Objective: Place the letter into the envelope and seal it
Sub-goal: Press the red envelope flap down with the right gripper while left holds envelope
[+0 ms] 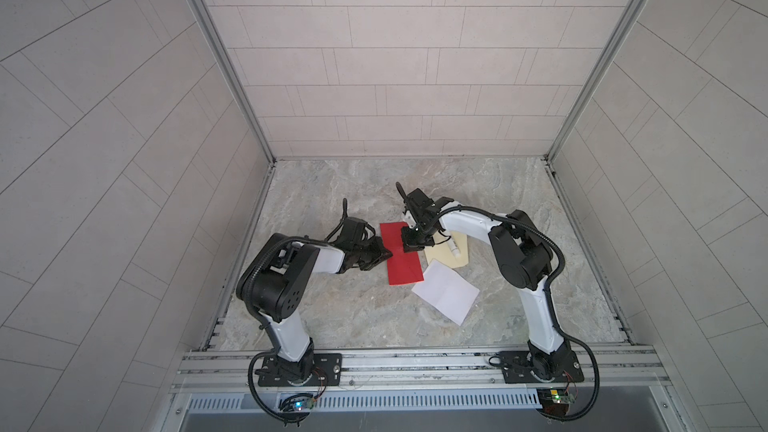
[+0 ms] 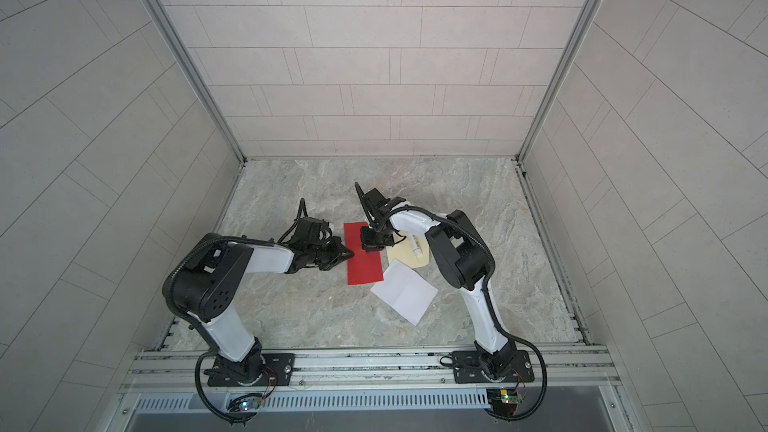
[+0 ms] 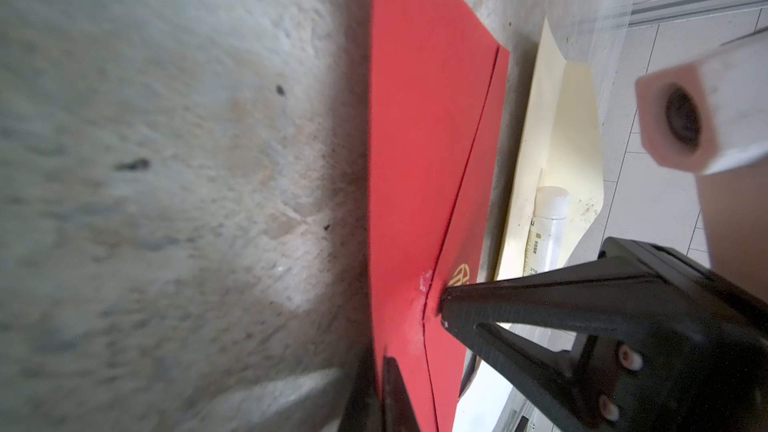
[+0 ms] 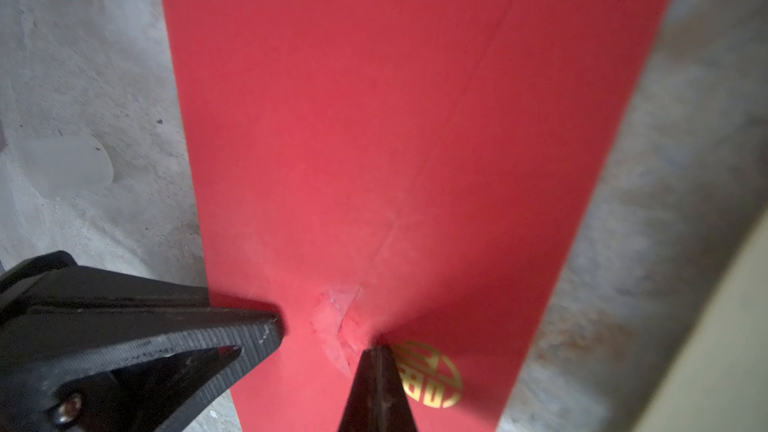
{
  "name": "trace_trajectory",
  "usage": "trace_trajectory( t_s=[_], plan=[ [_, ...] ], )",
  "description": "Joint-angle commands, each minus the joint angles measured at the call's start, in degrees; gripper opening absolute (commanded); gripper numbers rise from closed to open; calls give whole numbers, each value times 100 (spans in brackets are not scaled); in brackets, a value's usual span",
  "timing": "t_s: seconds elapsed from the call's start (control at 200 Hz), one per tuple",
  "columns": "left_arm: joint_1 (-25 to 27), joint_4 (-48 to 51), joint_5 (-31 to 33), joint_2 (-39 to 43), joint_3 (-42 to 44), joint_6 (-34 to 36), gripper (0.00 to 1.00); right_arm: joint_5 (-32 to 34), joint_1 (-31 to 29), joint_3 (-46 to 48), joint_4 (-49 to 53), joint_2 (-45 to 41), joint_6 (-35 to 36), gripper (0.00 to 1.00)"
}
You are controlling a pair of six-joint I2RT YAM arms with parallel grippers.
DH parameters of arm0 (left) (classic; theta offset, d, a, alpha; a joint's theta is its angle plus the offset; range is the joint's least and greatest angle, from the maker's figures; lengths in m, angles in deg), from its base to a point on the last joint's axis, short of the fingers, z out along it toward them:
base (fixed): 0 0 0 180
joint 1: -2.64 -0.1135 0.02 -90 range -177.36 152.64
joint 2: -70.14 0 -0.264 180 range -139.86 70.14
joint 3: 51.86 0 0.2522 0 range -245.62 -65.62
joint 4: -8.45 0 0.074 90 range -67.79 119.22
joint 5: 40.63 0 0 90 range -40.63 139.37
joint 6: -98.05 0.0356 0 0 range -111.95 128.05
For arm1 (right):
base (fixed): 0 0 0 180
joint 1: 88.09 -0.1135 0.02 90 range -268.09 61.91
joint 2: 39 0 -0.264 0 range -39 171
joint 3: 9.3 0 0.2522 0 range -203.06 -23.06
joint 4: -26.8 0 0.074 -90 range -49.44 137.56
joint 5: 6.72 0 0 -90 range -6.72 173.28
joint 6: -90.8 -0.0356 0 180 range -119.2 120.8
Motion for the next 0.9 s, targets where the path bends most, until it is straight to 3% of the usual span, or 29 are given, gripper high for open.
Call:
trace_trajectory(
  t_s=[0.0, 0.26, 0.575, 0.896],
  plan=[
    [4, 528, 414, -263, 37, 86, 0, -63, -131, 86, 198, 527, -54, 2],
    [2, 597, 403, -194, 17, 123, 0, -34, -149, -3, 348, 732, -38, 2],
    [5, 650, 338, -122, 40, 154, 0, 960, -155, -109, 466, 702, -221, 2],
    [15, 747, 290, 26, -33, 161, 0, 1865, -384, -1037, 1341, 1460, -24, 2]
  ],
)
